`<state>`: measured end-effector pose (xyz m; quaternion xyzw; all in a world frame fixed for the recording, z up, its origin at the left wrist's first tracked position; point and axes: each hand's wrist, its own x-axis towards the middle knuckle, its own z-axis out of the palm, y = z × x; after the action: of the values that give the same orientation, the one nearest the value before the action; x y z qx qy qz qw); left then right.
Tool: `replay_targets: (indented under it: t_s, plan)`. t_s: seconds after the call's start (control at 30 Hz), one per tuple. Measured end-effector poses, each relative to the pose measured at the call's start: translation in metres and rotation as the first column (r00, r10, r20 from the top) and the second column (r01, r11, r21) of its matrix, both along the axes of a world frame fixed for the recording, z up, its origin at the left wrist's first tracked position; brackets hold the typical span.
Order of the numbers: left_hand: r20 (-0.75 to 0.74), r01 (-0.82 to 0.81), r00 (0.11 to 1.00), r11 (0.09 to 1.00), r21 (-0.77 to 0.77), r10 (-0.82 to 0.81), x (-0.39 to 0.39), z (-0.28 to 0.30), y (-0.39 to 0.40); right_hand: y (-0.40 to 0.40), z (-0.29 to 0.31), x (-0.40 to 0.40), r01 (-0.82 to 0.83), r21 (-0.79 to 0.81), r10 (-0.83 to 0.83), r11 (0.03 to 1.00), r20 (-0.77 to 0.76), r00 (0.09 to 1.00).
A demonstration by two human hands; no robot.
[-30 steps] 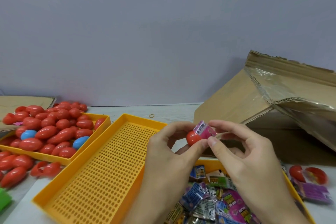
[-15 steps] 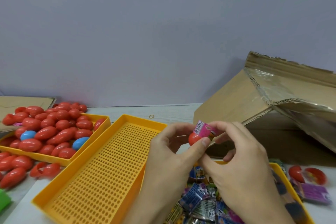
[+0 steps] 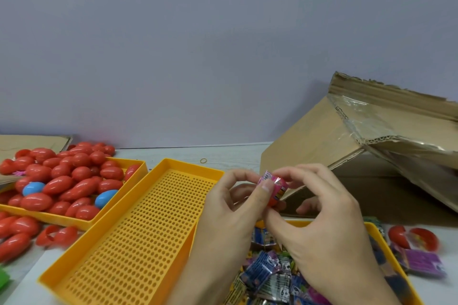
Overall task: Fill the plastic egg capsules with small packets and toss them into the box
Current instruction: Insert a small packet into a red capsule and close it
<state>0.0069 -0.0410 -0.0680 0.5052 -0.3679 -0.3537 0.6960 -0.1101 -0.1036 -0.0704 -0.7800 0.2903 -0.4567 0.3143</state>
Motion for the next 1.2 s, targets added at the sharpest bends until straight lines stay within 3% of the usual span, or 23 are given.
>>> replay_targets:
  t_s: [0.9,1.07,1.2]
  plan:
    - [-0.075,0.073,0.995,0.994,0.077,-0.067,-0.0052,0.0028,-0.0022,0.0063,0.0029,0.0016,-0.096,0.057,0.092,0.994,0.072,0.993]
    - [-0.001,0.119,0.993,0.988,0.1,-0.119,-0.0061,0.003,-0.0011,0.0047,0.0027,0.0004,-0.086,0.03,0.086,0.996,0.005,0.996]
    - [0.017,0.154,0.987,0.98,0.122,-0.157,-0.0045,0.0021,-0.0005,0.0035,0.0015,-0.0023,-0.126,0.128,0.126,0.984,0.007,0.992]
